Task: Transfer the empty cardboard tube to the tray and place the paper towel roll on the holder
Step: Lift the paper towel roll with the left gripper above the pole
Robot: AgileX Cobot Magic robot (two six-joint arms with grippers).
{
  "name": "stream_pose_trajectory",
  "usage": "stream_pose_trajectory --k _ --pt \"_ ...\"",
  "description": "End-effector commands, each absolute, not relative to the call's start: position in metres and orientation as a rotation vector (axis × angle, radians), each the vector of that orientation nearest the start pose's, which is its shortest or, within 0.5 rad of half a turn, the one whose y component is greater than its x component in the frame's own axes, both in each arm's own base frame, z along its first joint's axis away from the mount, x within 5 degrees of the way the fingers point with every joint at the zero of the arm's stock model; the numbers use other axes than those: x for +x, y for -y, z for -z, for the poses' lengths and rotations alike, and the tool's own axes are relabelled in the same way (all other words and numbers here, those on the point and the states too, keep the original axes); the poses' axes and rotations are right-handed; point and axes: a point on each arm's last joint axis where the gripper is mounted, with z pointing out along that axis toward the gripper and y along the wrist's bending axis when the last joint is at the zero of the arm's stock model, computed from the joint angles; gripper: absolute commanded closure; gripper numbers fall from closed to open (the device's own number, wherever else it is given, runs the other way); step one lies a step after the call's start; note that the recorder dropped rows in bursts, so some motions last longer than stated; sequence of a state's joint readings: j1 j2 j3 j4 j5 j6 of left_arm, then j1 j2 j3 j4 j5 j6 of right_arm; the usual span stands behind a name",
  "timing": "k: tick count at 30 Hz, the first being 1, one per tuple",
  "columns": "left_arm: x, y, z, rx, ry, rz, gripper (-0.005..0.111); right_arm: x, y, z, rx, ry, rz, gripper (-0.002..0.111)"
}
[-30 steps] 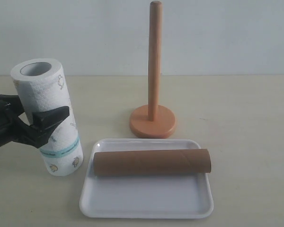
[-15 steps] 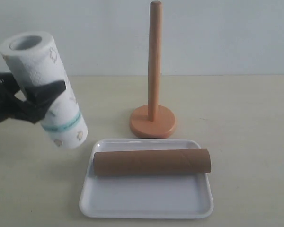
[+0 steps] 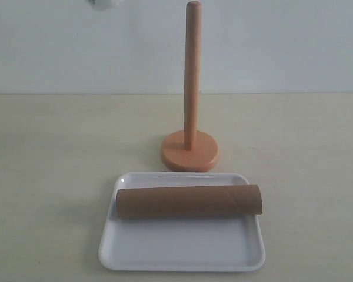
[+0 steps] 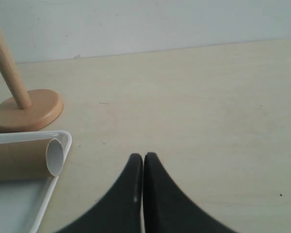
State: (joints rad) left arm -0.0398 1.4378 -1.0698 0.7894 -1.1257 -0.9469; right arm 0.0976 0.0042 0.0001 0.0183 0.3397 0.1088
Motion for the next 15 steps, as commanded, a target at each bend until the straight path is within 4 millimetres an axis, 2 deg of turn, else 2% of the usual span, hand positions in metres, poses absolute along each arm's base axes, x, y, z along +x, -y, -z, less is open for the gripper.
stream_pose_trajectory --k 1,4,6,10,15 --pt "0.294 0.096 -0.439 0.476 -0.955 0.86 0.103 0.053 -0.005 -0.183 0.026 -1.82 -0.158 0.108" --pt "0.296 0.124 -0.452 0.542 -1.014 0.805 0.103 0.053 -0.005 -0.183 0.026 -1.82 -0.158 0.108" --pt "0.297 0.135 -0.456 0.556 -1.019 0.795 0.103 0.053 -0.005 -0.183 0.026 -1.82 -0.158 0.108" --pt "0.303 0.152 -0.456 0.584 -1.009 0.805 0.103 0.053 -0.005 -0.183 0.026 -1.82 -0.158 0.108" --pt "0.32 0.164 -0.447 0.584 -1.042 0.814 0.103 0.053 -0.005 -0.183 0.026 -1.82 -0.158 0.108"
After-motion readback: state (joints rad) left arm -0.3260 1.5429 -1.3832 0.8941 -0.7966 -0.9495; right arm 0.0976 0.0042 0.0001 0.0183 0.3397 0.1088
